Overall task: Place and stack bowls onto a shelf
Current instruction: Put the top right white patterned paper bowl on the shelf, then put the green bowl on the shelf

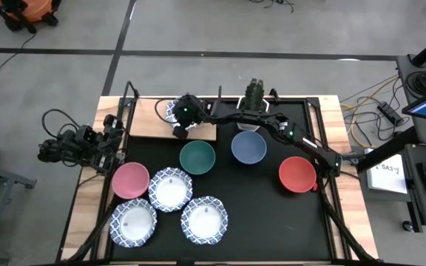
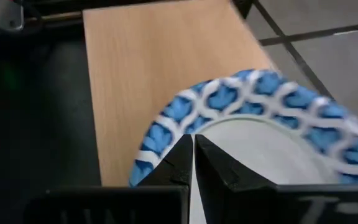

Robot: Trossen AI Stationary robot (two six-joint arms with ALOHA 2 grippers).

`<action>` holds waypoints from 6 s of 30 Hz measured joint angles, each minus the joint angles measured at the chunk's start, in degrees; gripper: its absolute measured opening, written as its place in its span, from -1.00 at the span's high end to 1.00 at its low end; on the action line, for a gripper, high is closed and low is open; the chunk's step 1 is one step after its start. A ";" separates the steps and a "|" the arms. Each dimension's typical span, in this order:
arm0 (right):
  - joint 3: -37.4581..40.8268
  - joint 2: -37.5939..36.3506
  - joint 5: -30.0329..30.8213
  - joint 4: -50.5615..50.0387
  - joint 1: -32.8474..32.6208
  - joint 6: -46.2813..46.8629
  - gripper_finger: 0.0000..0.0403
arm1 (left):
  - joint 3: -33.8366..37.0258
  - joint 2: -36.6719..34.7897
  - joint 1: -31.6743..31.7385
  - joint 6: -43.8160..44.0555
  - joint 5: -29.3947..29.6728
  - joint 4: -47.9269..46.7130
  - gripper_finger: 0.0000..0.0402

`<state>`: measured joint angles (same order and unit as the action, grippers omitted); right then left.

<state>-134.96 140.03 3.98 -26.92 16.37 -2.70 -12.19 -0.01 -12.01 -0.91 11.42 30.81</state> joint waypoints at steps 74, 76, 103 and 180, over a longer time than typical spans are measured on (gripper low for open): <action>73.69 -76.44 0.66 9.60 -25.88 -5.39 0.96 | -54.62 97.44 47.38 19.68 11.95 -92.21 1.00; 73.72 -76.18 0.68 9.71 -25.88 -5.29 0.96 | -54.07 97.44 48.89 20.09 12.87 -93.07 1.00; 73.77 -76.09 0.64 9.53 -25.88 -4.68 0.96 | -53.68 89.47 58.25 13.53 20.24 -92.24 1.00; 91.38 -87.02 -0.06 13.25 -25.88 -0.33 0.96 | -66.04 86.93 30.69 21.56 1.55 -84.86 1.00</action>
<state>-43.57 53.01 3.92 -13.68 -9.52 -3.02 -78.22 86.92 18.68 20.65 12.97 -54.04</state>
